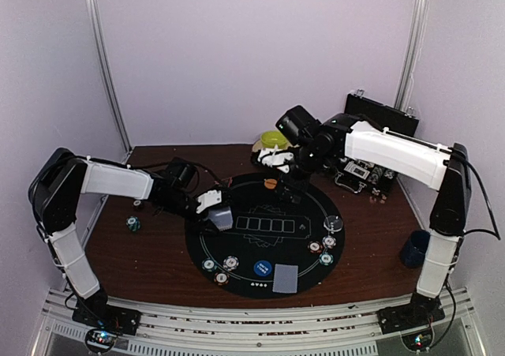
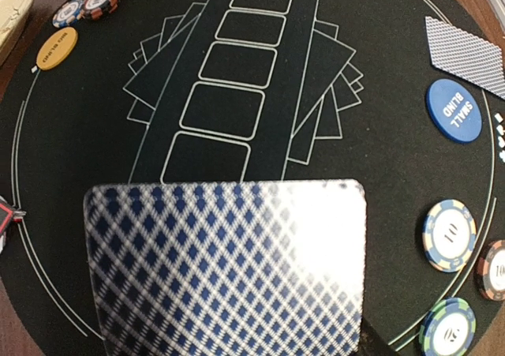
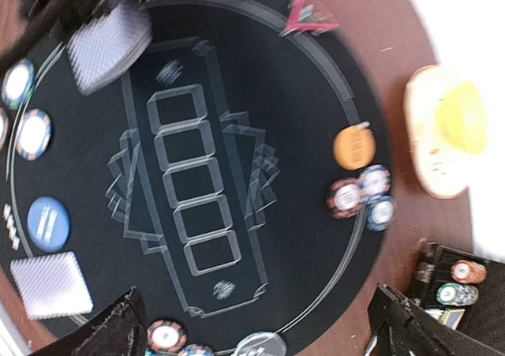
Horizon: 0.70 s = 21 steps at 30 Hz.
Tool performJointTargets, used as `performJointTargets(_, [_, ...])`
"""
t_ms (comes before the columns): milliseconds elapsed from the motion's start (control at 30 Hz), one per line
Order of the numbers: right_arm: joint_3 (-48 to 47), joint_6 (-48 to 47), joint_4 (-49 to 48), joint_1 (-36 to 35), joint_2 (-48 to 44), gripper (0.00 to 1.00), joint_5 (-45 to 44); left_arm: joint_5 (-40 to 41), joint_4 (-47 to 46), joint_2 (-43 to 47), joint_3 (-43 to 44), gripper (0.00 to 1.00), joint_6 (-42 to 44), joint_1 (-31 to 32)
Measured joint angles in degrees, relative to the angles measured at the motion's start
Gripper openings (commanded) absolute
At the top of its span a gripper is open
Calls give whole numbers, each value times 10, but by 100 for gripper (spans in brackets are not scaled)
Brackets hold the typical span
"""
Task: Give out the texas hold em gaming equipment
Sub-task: Pick up the poker card from the face-down deck piles.
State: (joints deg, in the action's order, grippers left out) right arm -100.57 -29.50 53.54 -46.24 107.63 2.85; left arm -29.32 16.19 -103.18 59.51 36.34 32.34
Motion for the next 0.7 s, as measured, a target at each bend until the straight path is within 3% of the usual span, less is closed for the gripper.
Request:
performJointTargets(133, [12, 42, -81, 21, -16, 100, 14, 2, 1, 11, 0, 56, 0, 0])
performJointTargets(367, [28, 120, -170, 53, 23, 100, 175, 2, 2, 18, 0, 56, 0, 0])
performJointTargets(700, [20, 191, -199, 50, 116, 100, 339, 0, 3, 35, 0, 56, 0, 0])
